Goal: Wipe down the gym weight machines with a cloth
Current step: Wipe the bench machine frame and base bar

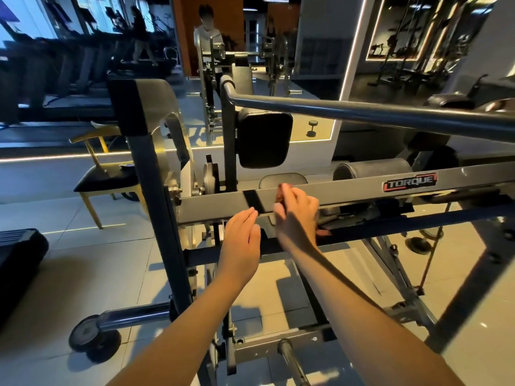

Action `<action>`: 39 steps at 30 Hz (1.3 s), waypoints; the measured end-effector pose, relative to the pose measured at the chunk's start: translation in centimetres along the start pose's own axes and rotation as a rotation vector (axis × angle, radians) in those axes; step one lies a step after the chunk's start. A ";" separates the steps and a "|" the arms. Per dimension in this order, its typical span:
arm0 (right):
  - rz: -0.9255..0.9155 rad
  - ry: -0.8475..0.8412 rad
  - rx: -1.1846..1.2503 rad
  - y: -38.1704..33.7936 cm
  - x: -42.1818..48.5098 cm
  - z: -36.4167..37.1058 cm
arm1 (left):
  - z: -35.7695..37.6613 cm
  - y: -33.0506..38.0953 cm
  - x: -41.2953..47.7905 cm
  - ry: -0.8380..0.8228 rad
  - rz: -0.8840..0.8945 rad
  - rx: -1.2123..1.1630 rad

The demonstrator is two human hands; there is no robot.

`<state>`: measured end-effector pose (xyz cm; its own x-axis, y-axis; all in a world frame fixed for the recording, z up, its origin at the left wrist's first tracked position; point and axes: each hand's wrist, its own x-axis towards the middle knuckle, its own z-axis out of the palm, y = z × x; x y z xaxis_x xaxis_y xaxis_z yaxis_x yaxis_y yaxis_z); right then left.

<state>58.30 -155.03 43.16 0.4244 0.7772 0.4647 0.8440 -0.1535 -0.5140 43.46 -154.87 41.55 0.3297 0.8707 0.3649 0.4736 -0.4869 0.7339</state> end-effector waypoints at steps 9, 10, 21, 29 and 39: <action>0.060 -0.018 0.058 9.8 1.7 -4.3 | 4.3 3.5 2.8 -0.049 0.097 0.022; 0.126 0.007 0.106 10.7 2.1 -4.9 | 4.8 3.6 3.0 -0.045 0.104 0.015; -0.244 -0.125 0.246 9.6 2.9 -5.3 | 9.9 6.3 2.9 0.017 0.137 0.136; 0.072 0.058 0.310 13.9 4.8 -7.8 | 10.4 5.9 2.1 0.147 0.066 0.189; -0.377 -0.363 0.430 5.9 3.7 -5.0 | 9.5 5.7 1.6 0.238 -0.150 -0.052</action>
<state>66.53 -156.09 45.46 -0.0736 0.8971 0.4356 0.6752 0.3662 -0.6403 54.48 -156.93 40.87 0.0553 0.9276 0.3694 0.4582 -0.3523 0.8160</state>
